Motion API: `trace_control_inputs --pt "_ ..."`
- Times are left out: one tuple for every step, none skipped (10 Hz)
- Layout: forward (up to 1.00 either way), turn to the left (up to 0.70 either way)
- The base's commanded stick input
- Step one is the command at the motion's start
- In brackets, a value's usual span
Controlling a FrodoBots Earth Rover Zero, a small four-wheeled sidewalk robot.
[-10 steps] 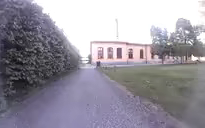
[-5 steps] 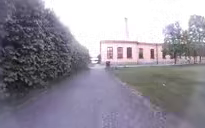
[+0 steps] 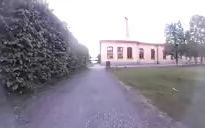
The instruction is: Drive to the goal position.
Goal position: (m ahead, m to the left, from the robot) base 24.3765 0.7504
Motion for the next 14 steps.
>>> trace_control_inputs --pt "0.85 0.0" --pt "0.85 0.0" --pt "0.85 0.0" --pt "0.85 0.0" --pt "0.85 0.0" --pt "0.85 0.0" --pt "0.85 0.0" --pt "0.85 0.0" --pt "0.85 0.0" --pt "0.85 0.0" --pt "0.85 0.0" --pt "0.85 0.0" --pt "0.85 0.0" --pt "0.85 0.0"
